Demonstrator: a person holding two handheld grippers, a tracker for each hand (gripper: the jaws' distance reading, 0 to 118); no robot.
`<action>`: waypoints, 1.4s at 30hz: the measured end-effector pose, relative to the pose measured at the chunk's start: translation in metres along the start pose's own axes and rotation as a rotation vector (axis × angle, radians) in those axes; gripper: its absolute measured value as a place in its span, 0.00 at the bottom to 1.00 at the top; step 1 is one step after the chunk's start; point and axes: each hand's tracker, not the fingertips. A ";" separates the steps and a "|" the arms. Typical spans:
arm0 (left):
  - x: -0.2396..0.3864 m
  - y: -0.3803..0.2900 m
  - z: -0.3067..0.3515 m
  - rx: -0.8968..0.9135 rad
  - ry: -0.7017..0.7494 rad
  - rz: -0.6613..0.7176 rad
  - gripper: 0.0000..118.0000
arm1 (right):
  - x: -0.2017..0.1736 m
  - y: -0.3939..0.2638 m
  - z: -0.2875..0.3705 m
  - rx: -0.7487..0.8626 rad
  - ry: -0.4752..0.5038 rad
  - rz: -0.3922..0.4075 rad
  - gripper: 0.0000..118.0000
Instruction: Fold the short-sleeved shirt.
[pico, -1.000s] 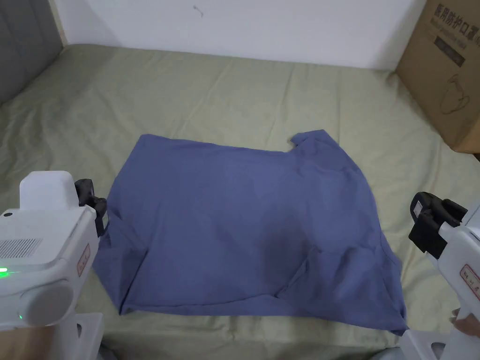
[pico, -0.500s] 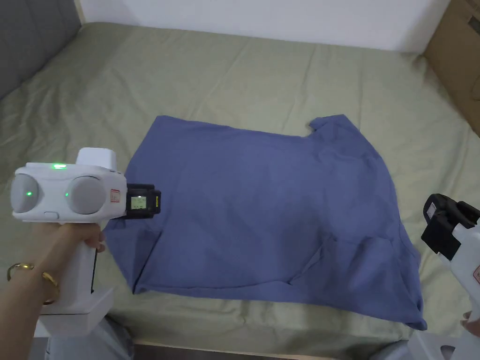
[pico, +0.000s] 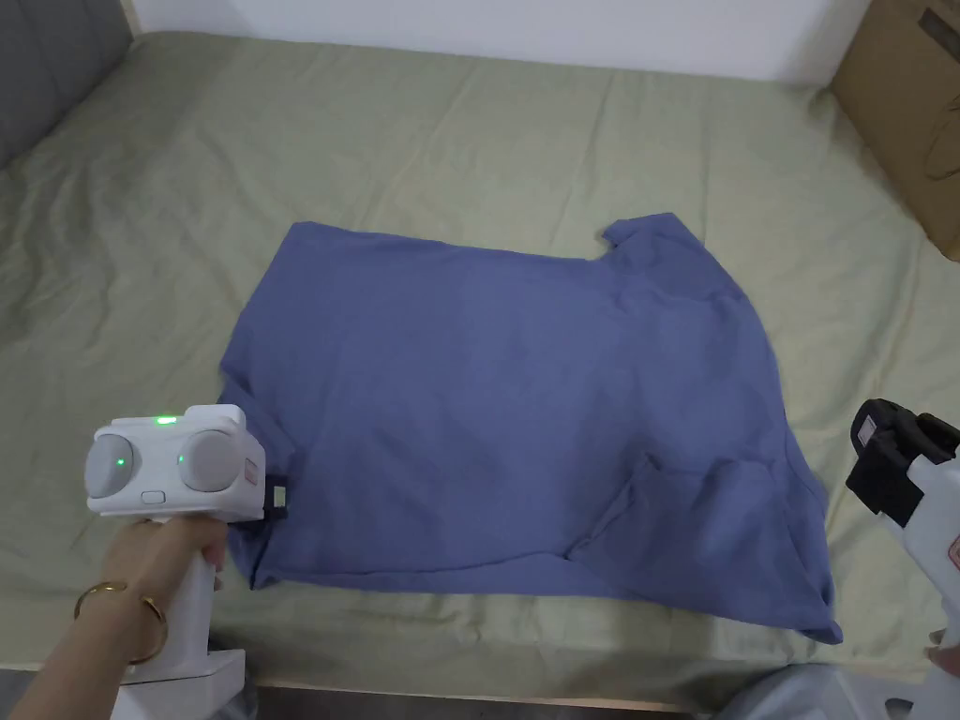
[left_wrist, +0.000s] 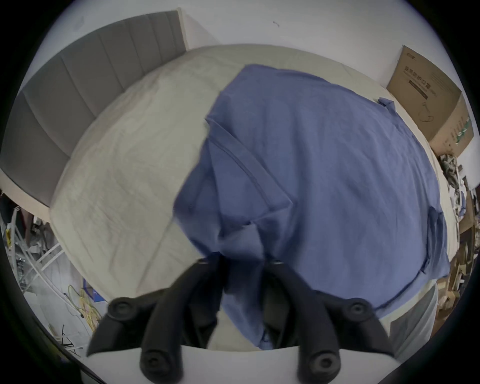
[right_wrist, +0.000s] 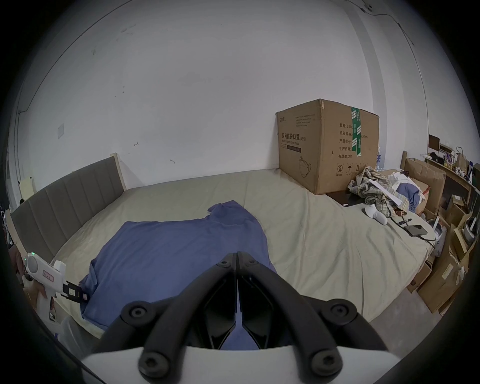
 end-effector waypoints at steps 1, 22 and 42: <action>0.000 -0.002 0.002 0.027 0.016 0.001 0.04 | 0.000 -0.001 0.000 -0.003 -0.002 -0.003 0.00; -0.047 -0.039 0.050 0.326 -0.148 0.403 0.00 | 0.064 -0.070 -0.058 -0.584 0.006 -0.107 0.98; -0.067 0.023 0.062 0.349 -0.223 0.637 0.00 | 0.057 0.002 -0.095 -0.529 0.024 -0.129 0.04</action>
